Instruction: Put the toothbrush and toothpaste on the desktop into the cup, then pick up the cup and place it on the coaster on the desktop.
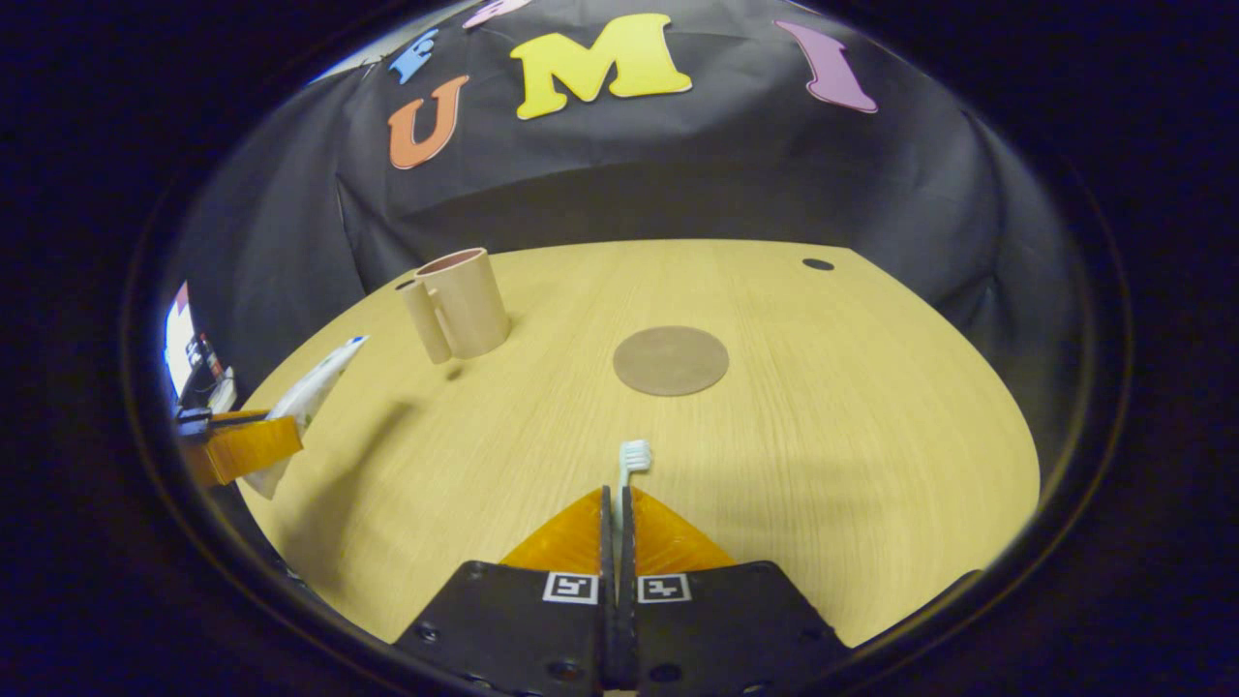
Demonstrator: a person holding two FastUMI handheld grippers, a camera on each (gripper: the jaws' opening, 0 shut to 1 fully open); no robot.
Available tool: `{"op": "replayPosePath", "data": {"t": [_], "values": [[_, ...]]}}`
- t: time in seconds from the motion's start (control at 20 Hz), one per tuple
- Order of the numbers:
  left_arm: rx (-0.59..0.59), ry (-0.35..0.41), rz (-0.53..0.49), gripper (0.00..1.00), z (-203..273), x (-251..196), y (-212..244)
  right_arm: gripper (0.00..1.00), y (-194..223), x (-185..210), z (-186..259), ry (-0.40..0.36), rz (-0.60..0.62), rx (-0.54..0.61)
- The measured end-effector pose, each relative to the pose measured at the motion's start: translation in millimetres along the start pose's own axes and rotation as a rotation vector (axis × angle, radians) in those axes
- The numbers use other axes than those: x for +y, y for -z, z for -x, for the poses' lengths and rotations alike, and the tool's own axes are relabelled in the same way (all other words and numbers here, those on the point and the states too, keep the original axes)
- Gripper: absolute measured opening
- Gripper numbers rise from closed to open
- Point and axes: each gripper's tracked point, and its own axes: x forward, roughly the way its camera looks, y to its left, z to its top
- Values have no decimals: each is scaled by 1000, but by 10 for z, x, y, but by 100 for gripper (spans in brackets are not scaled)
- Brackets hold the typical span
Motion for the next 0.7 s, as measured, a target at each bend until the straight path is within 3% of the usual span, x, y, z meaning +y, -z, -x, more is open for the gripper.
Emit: {"op": "replayPosePath", "data": {"t": [0.35,0.7], "values": [[-95,6,21,40,64,4,-189,0,-492,138,670,29,130,-279],[-199,30,17,40,173,-97,-363,0,-795,271,1349,-37,90,-458]]}}
